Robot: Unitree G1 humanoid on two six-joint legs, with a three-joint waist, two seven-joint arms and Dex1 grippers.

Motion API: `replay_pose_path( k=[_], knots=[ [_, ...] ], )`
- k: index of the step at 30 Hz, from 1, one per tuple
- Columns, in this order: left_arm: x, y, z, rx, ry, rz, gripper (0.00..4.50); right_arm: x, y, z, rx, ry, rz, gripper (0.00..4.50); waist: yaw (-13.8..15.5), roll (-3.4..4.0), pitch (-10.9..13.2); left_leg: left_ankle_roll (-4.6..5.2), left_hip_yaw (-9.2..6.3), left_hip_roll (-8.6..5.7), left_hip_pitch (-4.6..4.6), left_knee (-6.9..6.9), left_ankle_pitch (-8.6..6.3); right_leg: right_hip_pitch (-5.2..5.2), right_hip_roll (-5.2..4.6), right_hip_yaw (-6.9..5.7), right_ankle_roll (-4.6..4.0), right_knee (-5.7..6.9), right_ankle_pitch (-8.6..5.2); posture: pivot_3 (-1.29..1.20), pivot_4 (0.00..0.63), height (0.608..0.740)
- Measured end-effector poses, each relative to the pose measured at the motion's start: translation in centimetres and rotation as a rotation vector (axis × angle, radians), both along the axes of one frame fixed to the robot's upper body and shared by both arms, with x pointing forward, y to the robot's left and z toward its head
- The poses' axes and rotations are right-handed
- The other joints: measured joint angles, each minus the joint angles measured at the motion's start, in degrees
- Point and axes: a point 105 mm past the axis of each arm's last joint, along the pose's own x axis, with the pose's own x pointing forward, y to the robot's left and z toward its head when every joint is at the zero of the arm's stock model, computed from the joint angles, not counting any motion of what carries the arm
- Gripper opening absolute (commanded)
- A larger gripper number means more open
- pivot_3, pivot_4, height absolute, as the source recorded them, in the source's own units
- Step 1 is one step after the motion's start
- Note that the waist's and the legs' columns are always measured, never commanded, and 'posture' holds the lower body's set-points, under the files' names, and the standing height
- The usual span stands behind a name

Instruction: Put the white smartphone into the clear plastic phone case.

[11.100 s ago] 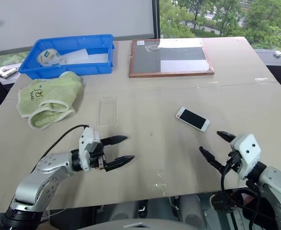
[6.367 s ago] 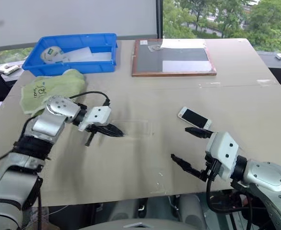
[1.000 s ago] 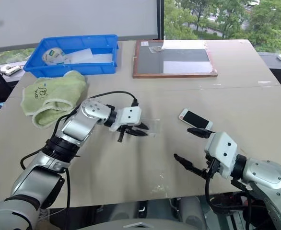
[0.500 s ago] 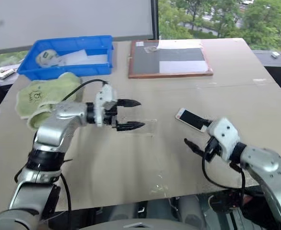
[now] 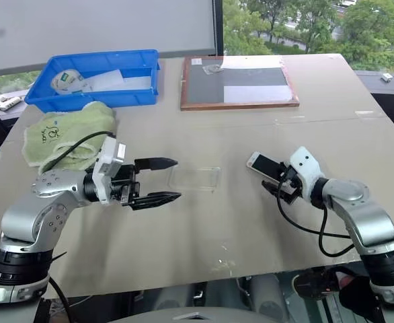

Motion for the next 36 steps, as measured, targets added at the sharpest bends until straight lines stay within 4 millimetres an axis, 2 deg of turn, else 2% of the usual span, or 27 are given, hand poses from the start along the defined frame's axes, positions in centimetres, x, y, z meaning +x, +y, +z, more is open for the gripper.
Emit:
replay_pose_path(
  k=[3,7,10,16,17,18,19,20,28,31,36],
  knots=[
    [-0.5,0.1,-0.4,0.0,0.008,0.02,4.46,1.4,-0.4,-0.9,0.002,0.038,-0.024,4.5,0.0,0.0,0.0,0.0,0.01,0.0,0.0,0.0,0.0,0.0,0.0,0.01,0.0,0.0,0.0,0.0,0.15,0.74],
    [-0.7,0.1,-0.6,0.004,0.0,0.03,4.46,2.5,-0.4,-1.0,0.005,0.052,-0.002,4.5,0.0,-0.03,0.0,0.01,-0.01,0.01,0.08,0.02,0.01,0.05,0.07,0.08,-0.03,0.01,0.02,0.0,0.15,0.74],
    [-0.6,0.2,-0.7,0.006,-0.004,0.045,4.46,2.8,-0.3,-1.1,-0.003,0.08,0.04,4.5,-0.2,-0.07,-0.1,0.01,0.01,0.04,0.15,0.05,0.01,0.07,0.12,0.14,-0.1,0.01,0.07,0.0,0.15,0.74],
    [-0.6,0.4,-0.7,0.009,-0.018,0.064,4.46,2.0,-1.0,-1.6,-0.064,0.134,0.133,4.5,0.1,-0.3,-0.3,0.0,-0.03,0.05,0.13,-0.03,0.0,0.08,0.14,0.12,-0.1,0.01,0.06,0.0,0.15,0.74],
    [-0.5,0.5,-0.7,0.008,-0.024,0.072,4.5,2.1,-0.8,-1.8,-0.06,0.135,0.134,3.96,0.0,-0.48,-0.4,-0.01,-0.04,0.06,0.14,-0.08,0.0,0.08,0.16,0.12,-0.11,0.0,0.06,0.0,0.15,0.74],
    [-0.5,0.5,-0.6,0.007,-0.027,0.075,4.5,2.2,-0.7,-1.9,-0.055,0.134,0.13,3.73,0.0,-0.61,-0.5,-0.01,-0.03,0.08,0.15,-0.09,0.0,0.08,0.18,0.12,-0.11,0.0,0.05,0.0,0.15,0.74],
    [-0.4,0.5,-0.6,0.006,-0.03,0.079,4.5,2.3,-0.8,-2.0,-0.053,0.133,0.126,3.21,-0.1,-0.67,-0.6,-0.01,-0.04,0.1,0.15,-0.11,-0.01,0.08,0.2,0.12,-0.11,-0.01,0.05,0.0,0.15,0.74],
    [-0.4,0.6,-0.6,0.006,-0.031,0.089,4.5,2.2,-0.8,-2.1,-0.05,0.13,0.125,2.97,-0.1,-0.74,-0.6,-0.01,-0.04,0.11,0.16,-0.12,-0.01,0.08,0.2,0.12,-0.12,-0.02,0.05,0.0,0.15,0.74],
    [-0.5,0.9,-1.4,0.006,-0.01,0.119,4.5,1.5,-1.5,-3.1,-0.004,0.076,0.085,2.94,0.4,-0.9,-1.2,-0.03,-0.06,0.35,0.3,-0.13,-0.01,0.23,0.15,0.04,-0.13,-0.05,0.03,0.0,0.15,0.74],
    [-0.4,1.0,-1.4,0.002,-0.015,0.123,4.5,1.1,-1.5,-2.6,0.057,0.002,0.069,2.94,0.5,-0.75,-1.2,-0.03,-0.04,0.34,0.24,-0.13,-0.01,0.21,0.14,0.05,-0.13,-0.07,0.03,0.0,0.15,0.74],
    [-0.2,1.4,-1.9,-0.003,0.002,0.126,4.5,0.3,-0.5,-1.7,0.044,-0.06,0.131,2.94,0.1,-0.33,-0.9,-0.02,0.01,0.31,0.1,-0.13,-0.01,0.01,0.17,0.1,-0.12,-0.06,0.04,0.0,0.15,0.74]
  ],
)
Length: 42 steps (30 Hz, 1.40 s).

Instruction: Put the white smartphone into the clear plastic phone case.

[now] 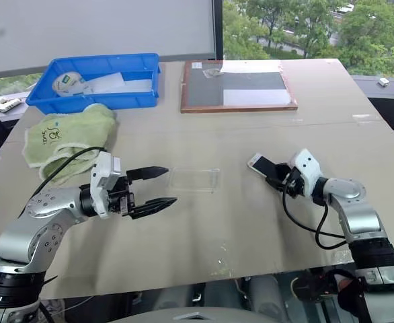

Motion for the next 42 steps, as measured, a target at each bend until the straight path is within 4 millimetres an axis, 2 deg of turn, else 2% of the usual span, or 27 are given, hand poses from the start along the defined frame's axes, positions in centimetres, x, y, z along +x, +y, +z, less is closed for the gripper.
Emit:
replay_pose_path(
  k=[4,7,12,15,18,21,32,37,42],
  knots=[
    [0.2,0.5,-0.5,0.003,0.012,0.007,4.5,-0.6,1.6,0.3,-0.01,-0.005,0.067,2.94,-0.1,0.26,0.2,0.0,0.03,-0.01,-0.01,0.0,0.0,-0.04,0.05,0.03,0.0,0.01,0.0,0.0,0.15,0.74],
    [0.4,0.8,-1.0,0.009,0.025,0.008,4.5,-0.7,3.6,0.9,-0.014,-0.014,0.124,2.94,-0.1,0.36,0.2,0.0,0.04,0.01,-0.02,0.0,0.0,-0.06,0.04,0.03,0.0,0.0,0.0,0.0,0.15,0.74],
    [0.4,0.8,-1.3,0.019,0.03,0.006,4.5,0.9,3.4,1.7,-0.025,0.001,0.057,4.45,0.1,0.38,0.2,0.0,0.03,-0.01,-0.08,0.0,0.0,-0.08,-0.03,0.02,0.0,-0.02,0.0,0.0,0.15,0.74],
    [0.3,0.9,-1.4,0.019,0.035,0.007,4.5,1.5,2.4,1.7,-0.039,0.016,0.013,4.45,0.1,0.4,0.3,0.0,0.03,-0.05,-0.11,-0.01,0.0,-0.08,-0.06,0.02,0.0,-0.04,0.0,0.0,0.15,0.74],
    [0.1,0.9,-1.6,0.02,0.044,0.01,4.5,1.9,0.5,1.4,-0.096,0.078,-0.039,4.45,0.0,0.51,0.3,0.01,0.08,-0.08,-0.11,-0.01,0.0,-0.12,-0.08,0.06,0.0,-0.04,0.0,0.0,0.15,0.74],
    [0.1,0.9,-1.6,0.022,0.042,0.01,4.5,2.3,-0.5,1.5,-0.153,0.159,-0.064,4.45,-0.2,0.57,0.4,0.01,0.08,-0.11,-0.09,-0.01,0.0,-0.14,-0.06,0.06,0.0,-0.01,0.0,0.0,0.15,0.74],
    [0.1,0.9,-1.5,0.025,0.038,0.009,4.5,2.7,-0.3,2.0,-0.382,0.335,-0.005,4.45,-0.1,0.43,0.3,0.0,0.06,-0.13,-0.1,-0.05,0.0,-0.18,-0.03,0.04,0.0,-0.02,0.0,0.0,0.15,0.74],
    [0.1,0.9,-1.6,0.026,0.039,0.01,4.5,2.9,-0.2,1.6,-0.426,0.375,0.016,2.91,-0.1,0.05,0.0,0.0,0.01,0.01,0.0,-0.04,0.0,-0.06,-0.04,-0.01,-0.01,-0.02,0.0,0.0,0.15,0.74],
    [0.0,0.9,-1.7,0.026,0.045,0.014,4.5,3.1,-0.1,1.6,-0.44,0.354,0.026,2.9,-0.1,-0.16,-0.1,-0.01,0.01,0.05,0.01,-0.02,-0.01,-0.05,-0.11,-0.03,-0.01,-0.02,0.0,0.0,0.15,0.74]
  ],
)
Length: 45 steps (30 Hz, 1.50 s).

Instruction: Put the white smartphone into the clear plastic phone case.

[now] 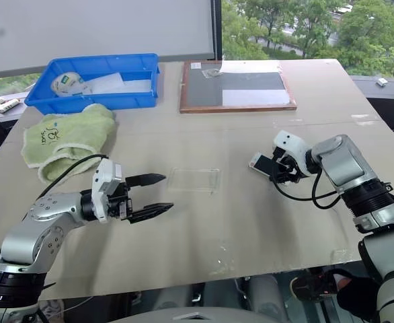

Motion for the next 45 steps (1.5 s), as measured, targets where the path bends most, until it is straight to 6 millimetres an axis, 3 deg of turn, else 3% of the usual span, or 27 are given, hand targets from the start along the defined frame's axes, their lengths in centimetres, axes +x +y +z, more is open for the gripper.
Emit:
replay_pose_path(
  k=[6,11,15,20,25,29,45],
  knots=[
    [0.1,0.3,-0.1,0.0,0.006,0.014,4.5,-0.1,0.9,0.8,0.093,-0.069,0.05,2.89,-0.3,0.28,0.2,0.0,0.07,-0.01,-0.09,-0.01,0.0,-0.14,0.0,0.04,0.0,0.01,0.01,0.0,0.15,0.74],
    [1.2,1.2,-0.3,0.007,-0.001,0.056,4.5,-0.9,5.7,3.8,0.235,-0.132,0.219,2.85,-1.0,0.79,0.6,0.01,0.12,-0.09,-0.25,-0.09,0.01,-0.39,0.19,0.12,0.01,0.12,0.02,0.0,0.15,0.74],
    [1.8,2.5,-0.9,0.041,0.0,0.081,4.5,-1.1,9.3,6.7,0.224,-0.19,0.331,2.79,-1.3,0.84,0.6,0.01,0.12,-0.08,-0.3,-0.17,0.01,-0.47,0.22,0.1,0.06,0.12,0.05,0.0,0.15,0.74],
    [2.4,3.8,-1.5,0.086,-0.013,0.096,4.5,-1.7,13.3,5.6,0.087,-0.139,0.458,2.79,-1.4,0.89,0.7,0.01,0.18,-0.06,-0.33,-0.16,0.01,-0.53,0.17,0.13,0.0,0.12,0.03,0.0,0.15,0.74],
    [2.8,4.5,-2.0,0.113,-0.019,0.094,4.5,-1.0,17.1,3.6,-0.031,-0.126,0.527,2.79,-1.4,0.89,0.7,0.0,0.19,-0.04,-0.47,-0.14,0.01,-0.61,0.13,0.13,-0.19,0.14,0.15,0.0,0.15,0.74],
    [2.6,4.6,-2.3,0.125,-0.017,0.094,4.5,-1.0,17.8,3.2,-0.061,-0.128,0.559,2.79,-1.4,0.88,0.7,0.0,0.15,-0.07,-0.84,-0.03,0.02,-0.87,0.07,0.1,0.02,0.12,0.3,0.0,0.15,0.74],
    [2.2,4.6,-2.8,0.13,-0.007,0.103,4.5,-2.6,19.0,3.8,-0.08,-0.126,0.614,2.79,-1.5,0.9,0.7,-0.03,0.04,-0.09,-0.82,-0.03,0.03,-0.88,0.12,-0.03,0.01,0.25,0.29,0.0,0.15,0.74]
  ],
)
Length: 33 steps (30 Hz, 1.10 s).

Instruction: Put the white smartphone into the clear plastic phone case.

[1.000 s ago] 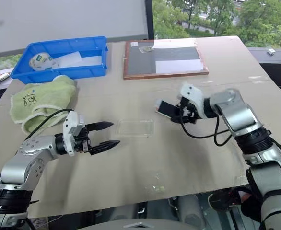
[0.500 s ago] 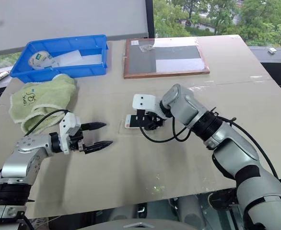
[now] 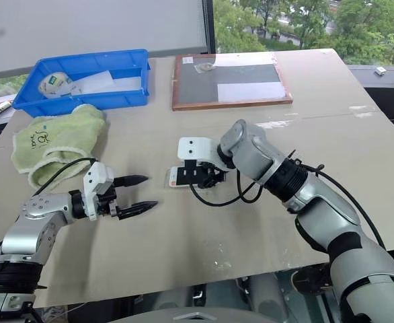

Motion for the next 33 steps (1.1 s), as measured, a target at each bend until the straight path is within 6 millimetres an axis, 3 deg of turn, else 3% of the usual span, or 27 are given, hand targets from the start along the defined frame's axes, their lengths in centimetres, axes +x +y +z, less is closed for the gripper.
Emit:
replay_pose_path(
  k=[11,13,15,23,27,30,33],
  knots=[
    [0.8,-0.2,0.4,0.016,-0.02,-0.011,4.5,0.2,-0.6,-0.8,-0.033,-0.012,-0.04,2.79,0.0,-0.01,0.0,0.0,-0.02,-0.12,0.02,0.02,0.01,0.02,-0.01,-0.02,0.01,0.01,0.0,0.0,0.15,0.74],
    [0.8,-0.2,0.2,0.015,-0.015,-0.007,4.5,0.2,-0.6,-0.9,-0.032,-0.014,-0.043,3.82,0.0,-0.01,0.0,0.0,-0.02,-0.12,0.03,0.02,0.01,0.03,-0.01,-0.01,0.01,0.01,0.0,0.0,0.15,0.74],
    [0.8,-0.1,0.1,0.018,-0.01,-0.004,4.5,0.3,-0.7,-1.0,-0.029,-0.017,-0.056,4.45,0.0,-0.02,0.0,0.0,-0.02,-0.12,0.04,0.03,0.01,0.04,-0.02,-0.01,0.01,0.03,0.0,0.0,0.15,0.74],
    [0.8,-0.1,0.1,0.02,-0.01,-0.004,4.5,0.2,-0.7,-0.9,0.039,0.02,-0.111,4.45,0.0,-0.03,0.0,-0.01,-0.03,-0.11,0.04,0.04,0.01,0.03,-0.01,-0.01,0.01,0.06,0.01,0.0,0.15,0.74],
    [0.7,-0.1,0.0,0.018,-0.008,-0.002,4.5,-0.3,-1.5,1.2,0.156,0.039,-0.14,3.17,0.0,-0.02,0.0,-0.01,-0.04,-0.11,0.0,0.04,0.01,0.02,-0.02,-0.02,0.01,0.05,0.01,0.0,0.15,0.74],
    [0.5,0.0,-0.3,0.017,0.002,0.0,4.5,-0.6,-2.3,2.8,0.224,0.041,-0.163,1.66,0.0,-0.02,0.0,-0.01,-0.04,-0.12,-0.01,0.04,0.01,0.02,-0.04,-0.02,0.01,0.03,0.0,0.0,0.15,0.74],
    [0.4,-0.2,-0.2,0.015,-0.003,-0.004,4.5,-1.0,-2.4,2.8,0.267,0.07,-0.174,0.25,0.0,-0.02,0.0,-0.01,-0.04,-0.12,0.02,0.04,0.01,0.02,-0.03,-0.02,0.01,0.04,0.0,0.0,0.15,0.74]
  ],
)
